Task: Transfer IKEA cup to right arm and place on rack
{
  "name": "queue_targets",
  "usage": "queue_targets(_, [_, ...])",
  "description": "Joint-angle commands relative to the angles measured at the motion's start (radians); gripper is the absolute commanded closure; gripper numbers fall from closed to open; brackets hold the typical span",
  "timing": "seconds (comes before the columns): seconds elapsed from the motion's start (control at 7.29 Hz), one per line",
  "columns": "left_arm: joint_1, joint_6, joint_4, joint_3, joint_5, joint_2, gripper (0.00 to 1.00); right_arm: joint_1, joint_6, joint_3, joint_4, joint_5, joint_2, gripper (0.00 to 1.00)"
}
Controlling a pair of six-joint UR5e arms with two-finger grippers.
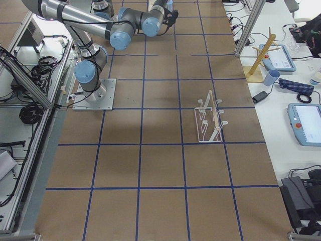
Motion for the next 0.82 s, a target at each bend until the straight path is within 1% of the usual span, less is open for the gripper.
queue_targets(0.0, [0.000, -0.010, -0.003, 0.006, 0.002, 0.004, 0.59, 0.000, 0.001, 0.000, 0.000, 0.000, -0.001, 0.34])
queue_targets(0.14, [0.000, -0.033, -0.003, 0.010, 0.003, 0.010, 0.57, 0.000, 0.001, 0.000, 0.000, 0.000, -0.001, 0.34])
queue_targets(0.27, [0.005, -0.062, -0.001, 0.016, 0.010, 0.015, 0.50, -0.002, 0.001, -0.002, -0.001, -0.002, -0.001, 0.34])
queue_targets(0.55, [0.034, -0.078, -0.004, 0.015, 0.023, 0.035, 0.46, -0.003, 0.001, -0.002, -0.003, 0.000, 0.000, 0.34])
queue_targets(0.69, [0.080, -0.089, -0.014, 0.012, 0.070, 0.050, 0.46, -0.005, 0.016, -0.002, -0.003, 0.017, -0.001, 0.34])
